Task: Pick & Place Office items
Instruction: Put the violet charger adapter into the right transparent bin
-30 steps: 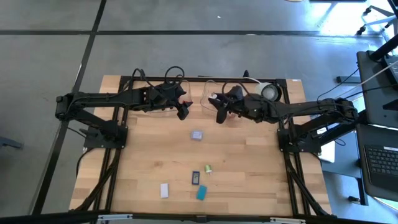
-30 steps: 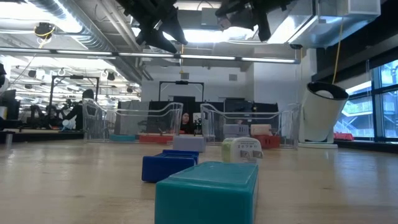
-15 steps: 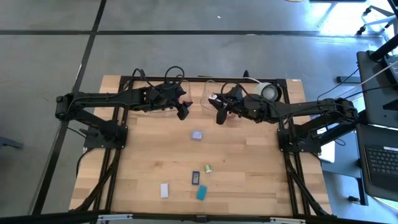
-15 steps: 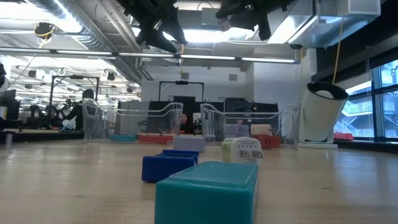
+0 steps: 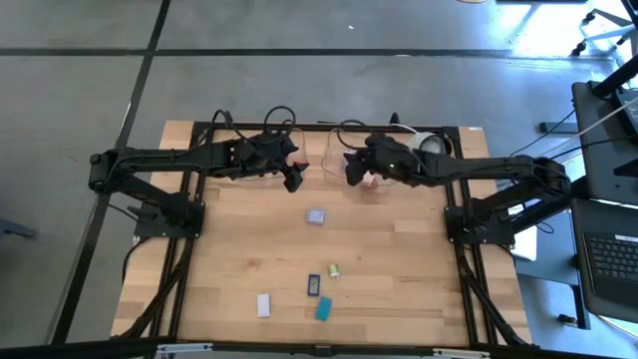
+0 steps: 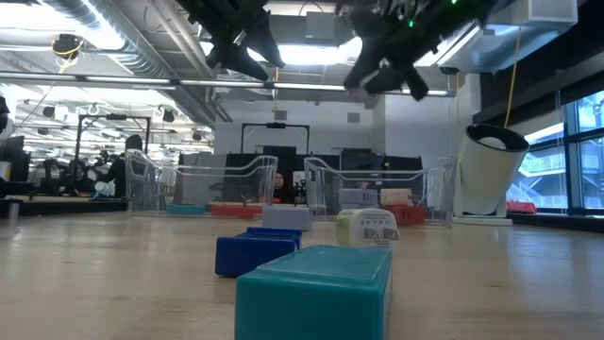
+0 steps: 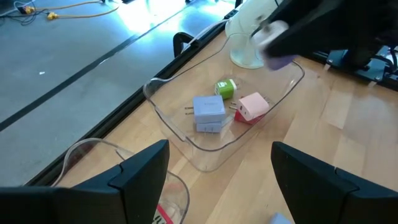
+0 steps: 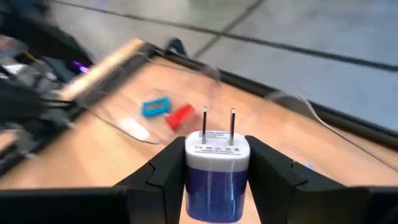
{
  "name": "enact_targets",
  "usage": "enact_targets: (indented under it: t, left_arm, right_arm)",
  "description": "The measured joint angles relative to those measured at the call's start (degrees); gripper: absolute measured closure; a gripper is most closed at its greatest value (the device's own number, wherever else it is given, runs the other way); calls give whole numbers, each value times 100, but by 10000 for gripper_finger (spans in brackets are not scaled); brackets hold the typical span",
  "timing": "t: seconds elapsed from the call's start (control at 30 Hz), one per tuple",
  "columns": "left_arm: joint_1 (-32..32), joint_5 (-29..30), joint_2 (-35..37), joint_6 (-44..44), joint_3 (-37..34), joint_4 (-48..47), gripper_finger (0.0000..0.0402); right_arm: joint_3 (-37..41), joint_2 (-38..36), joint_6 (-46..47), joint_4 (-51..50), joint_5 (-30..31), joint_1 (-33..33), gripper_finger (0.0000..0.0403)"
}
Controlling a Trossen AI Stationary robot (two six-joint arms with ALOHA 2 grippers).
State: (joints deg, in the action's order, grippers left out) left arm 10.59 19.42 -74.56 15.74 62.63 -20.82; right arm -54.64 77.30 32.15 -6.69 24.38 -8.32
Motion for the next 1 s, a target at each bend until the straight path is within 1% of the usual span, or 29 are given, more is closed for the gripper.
enact_targets:
  t: [0.07,0.27,0.4,0.57,0.8,1.0]
  left_arm:
    - [1,-2,0,-1,0,0,123]
    - [1,-2,0,-1,0,-1,123]
    - [2,-1,0,-1,0,-1,123]
    - [2,0,0,-1,0,-1,123]
    - [2,0,0,-1,0,0,123]
    - [1,1,0,-1,0,0,123]
  right_arm:
    - [-1,154,30,-192,4,-129,257]
    - [-1,786,40,-216,-16,-464,257]
    - [-1,1186,44,-219,-437,-746,257]
    - [-1,1602,-17,-193,-942,-917,257]
    - [-1,1915,-282,-101,-1323,-1031,257]
    - [-1,1984,-550,-83,-1349,-1040,257]
